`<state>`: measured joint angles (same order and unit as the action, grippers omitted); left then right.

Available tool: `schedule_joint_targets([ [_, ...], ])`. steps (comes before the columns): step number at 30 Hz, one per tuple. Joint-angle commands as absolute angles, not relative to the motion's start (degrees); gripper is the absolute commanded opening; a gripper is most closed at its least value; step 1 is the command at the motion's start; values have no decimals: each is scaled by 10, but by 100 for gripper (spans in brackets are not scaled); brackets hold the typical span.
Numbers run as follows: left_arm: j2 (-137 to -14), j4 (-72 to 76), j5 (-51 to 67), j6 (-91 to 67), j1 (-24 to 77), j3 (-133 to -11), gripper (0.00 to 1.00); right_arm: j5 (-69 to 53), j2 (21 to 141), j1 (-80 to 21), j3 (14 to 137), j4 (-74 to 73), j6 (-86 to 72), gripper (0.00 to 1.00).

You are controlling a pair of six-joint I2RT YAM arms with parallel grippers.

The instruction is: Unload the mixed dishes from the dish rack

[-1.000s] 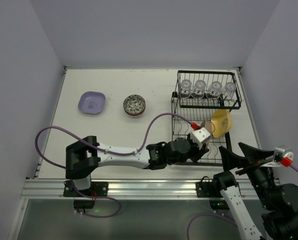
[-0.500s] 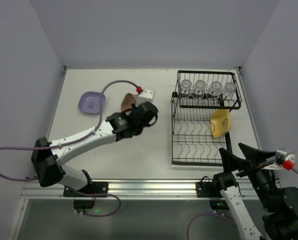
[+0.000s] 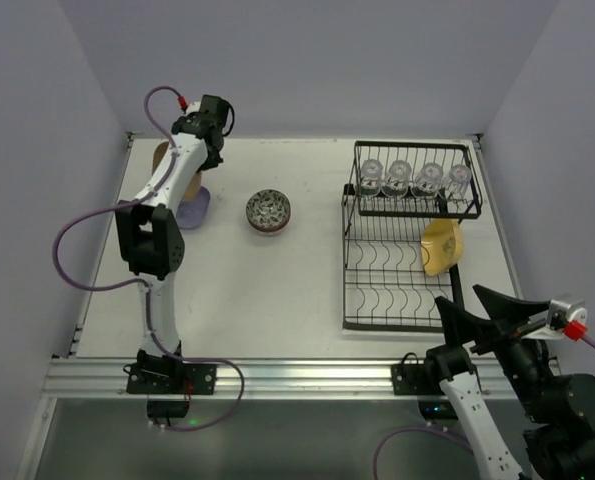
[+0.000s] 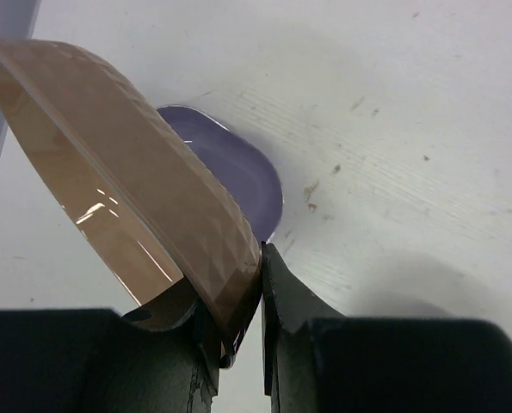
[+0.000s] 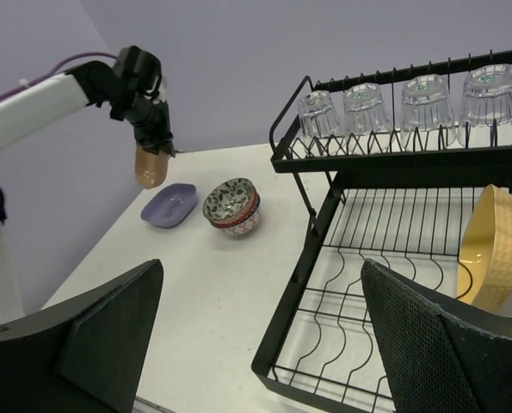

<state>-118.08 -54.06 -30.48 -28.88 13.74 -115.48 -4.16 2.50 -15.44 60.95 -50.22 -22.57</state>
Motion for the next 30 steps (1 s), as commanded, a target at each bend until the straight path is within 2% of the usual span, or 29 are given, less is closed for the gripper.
schedule_joint_targets([
  [1,-1242,-660,-291,-282,120,-1265,0,-61,18,-155,604,-477,-224,99],
  [7,-1292,-674,-280,-266,98,-1298,0,-62,15,-155,592,-471,-220,99],
  [13,-1284,-650,-276,-244,95,-1224,1,-64,11,-155,581,-465,-221,99],
  [20,-1274,-614,-270,-231,95,-1189,11,-65,4,-155,575,-464,-228,99],
  [27,-1287,-592,-263,-244,95,-1187,18,-60,3,-155,588,-479,-229,99],
  [30,-1298,-593,-265,-245,95,-1182,24,-55,3,-155,596,-487,-223,99],
])
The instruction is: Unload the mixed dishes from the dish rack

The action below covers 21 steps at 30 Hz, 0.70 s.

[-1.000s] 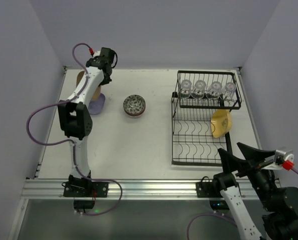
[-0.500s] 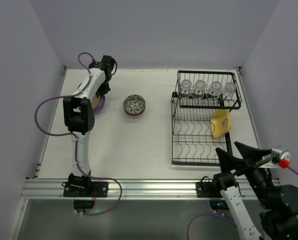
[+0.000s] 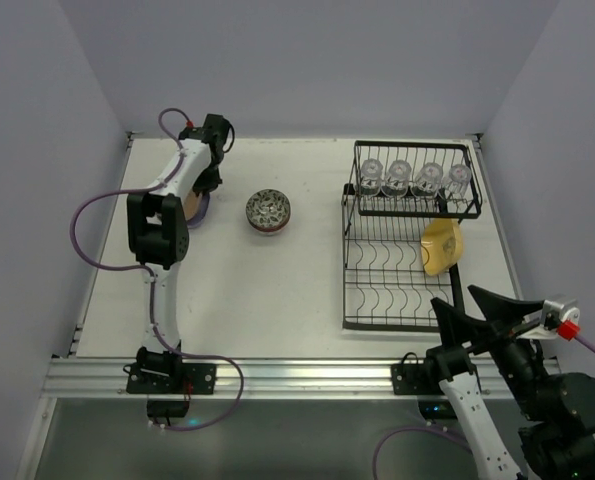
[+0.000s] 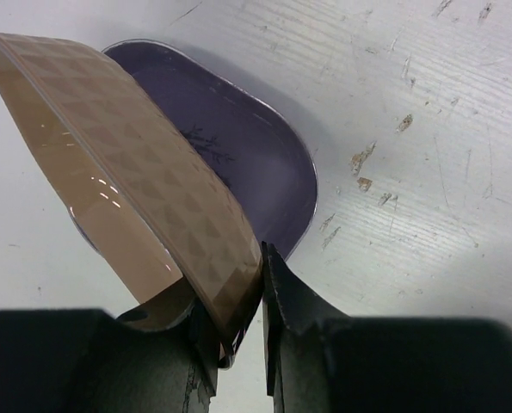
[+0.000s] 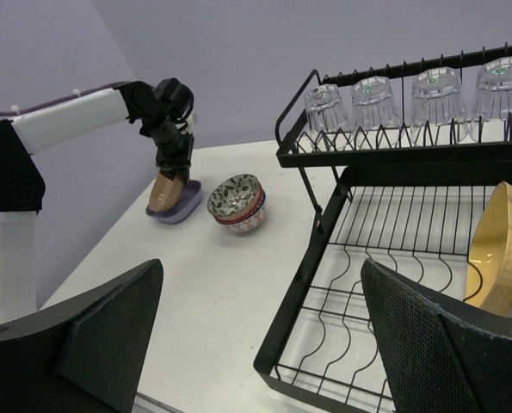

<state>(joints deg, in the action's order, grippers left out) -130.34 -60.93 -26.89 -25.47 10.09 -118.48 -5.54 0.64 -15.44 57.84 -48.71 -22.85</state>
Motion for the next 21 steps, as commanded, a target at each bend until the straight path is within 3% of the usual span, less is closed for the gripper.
schedule_joint_targets([
  [1,-1299,-592,-265,-244,95,-1181,27,-51,4,-155,598,-490,-223,99],
  [4,-1293,-592,-273,-249,95,-1177,36,-50,4,-155,600,-491,-221,99],
  [7,-1279,-602,-278,-245,97,-1188,61,-51,3,-155,600,-491,-216,99],
  [10,-1248,-616,-294,-247,105,-1209,76,-51,3,-155,599,-490,-215,99],
  [17,-1151,-635,-337,-261,155,-1245,91,-57,8,-155,597,-488,-216,99],
  [21,-1053,-565,-325,-261,229,-1161,100,-56,10,-155,597,-489,-217,99],
])
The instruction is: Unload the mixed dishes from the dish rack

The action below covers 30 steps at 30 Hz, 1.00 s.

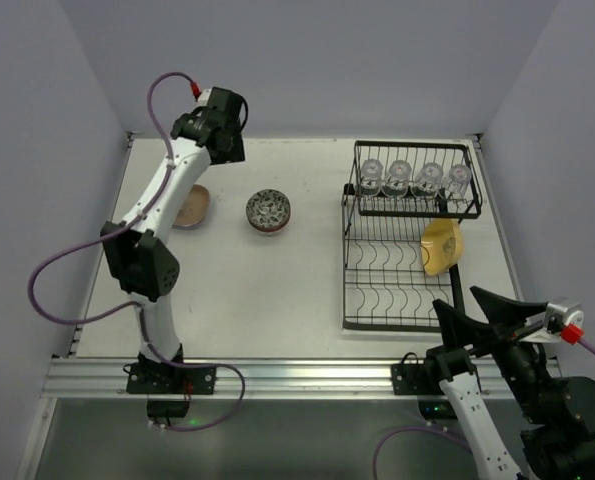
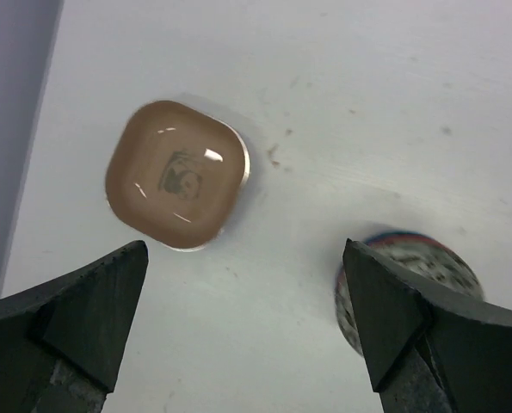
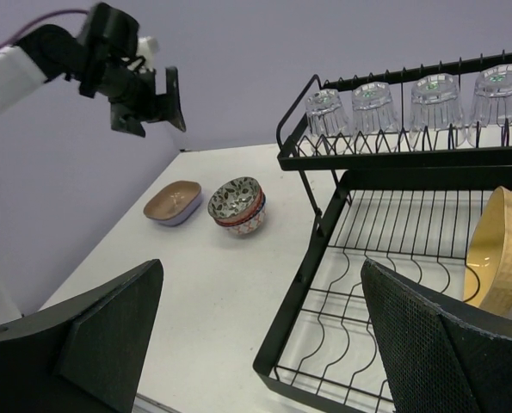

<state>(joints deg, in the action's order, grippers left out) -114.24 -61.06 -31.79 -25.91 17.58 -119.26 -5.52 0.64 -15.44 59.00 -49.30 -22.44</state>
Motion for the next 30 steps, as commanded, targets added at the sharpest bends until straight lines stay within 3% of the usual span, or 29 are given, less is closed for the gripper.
schedule_joint_targets([
  [1,-1005,-543,-310,-263,260,-1111,100,-56,11,-155,597,-489,-217,99],
  [9,-727,-149,-121,-296,424,-754,100,-26,19,-155,617,-501,-214,99],
  [15,-663,110,-177,-336,630,-547,100,32,40,-156,623,-512,-233,99],
  [21,-793,207,-205,-322,730,-576,100,114,72,-156,628,-529,-244,99],
  [30,-1089,223,-117,-315,745,-816,100,198,139,-156,685,-568,-151,99],
])
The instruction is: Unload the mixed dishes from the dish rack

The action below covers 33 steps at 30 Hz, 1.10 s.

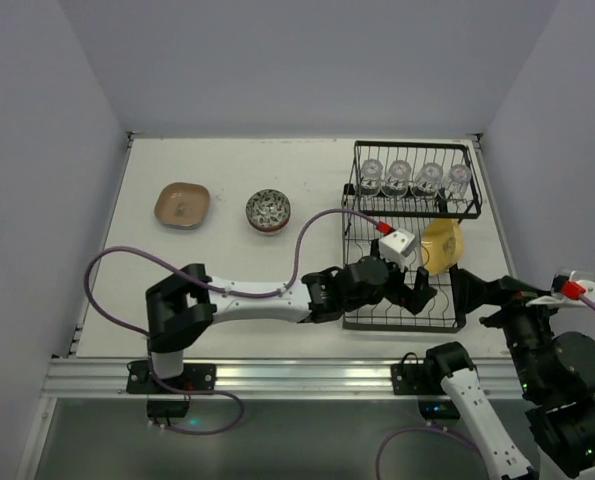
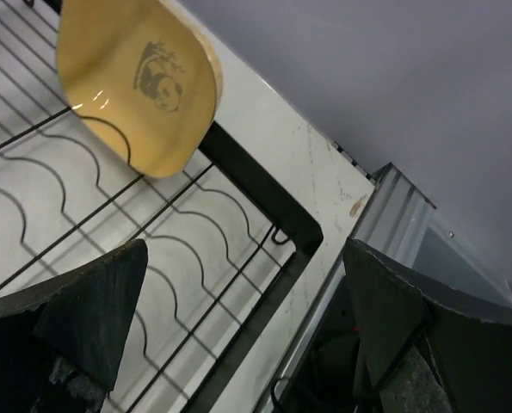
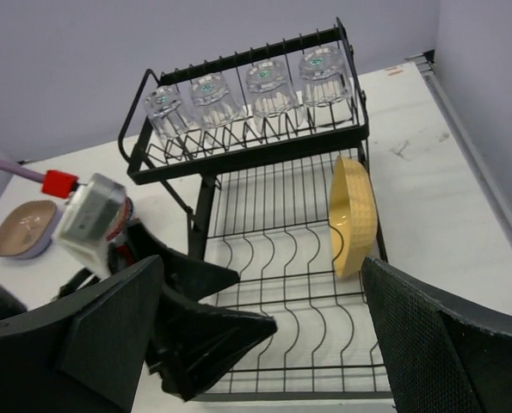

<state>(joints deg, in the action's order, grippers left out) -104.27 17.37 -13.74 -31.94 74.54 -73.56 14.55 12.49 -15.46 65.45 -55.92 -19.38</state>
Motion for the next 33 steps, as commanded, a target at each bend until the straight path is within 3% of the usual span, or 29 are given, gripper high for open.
schedule_joint_targets([
  [1,-1108,219,-118,-310,745,-836,100,187,136,-156,692,-560,-139,99],
  [7,-1204,242,-134,-277,745,-929,100,87,125,-156,704,-538,-126,99],
  [13,-1287,222,-178,-208,747,-1024,90,3,93,-155,674,-508,-148,99],
  [17,-1337,181,-200,-164,746,-1097,78,-35,84,-156,671,-508,-158,99],
  [26,-1419,144,-166,-121,724,-1197,70,-59,70,-155,677,-511,-165,99],
  [33,-1452,158,-115,-139,719,-1209,43,-63,68,-156,669,-514,-163,99],
])
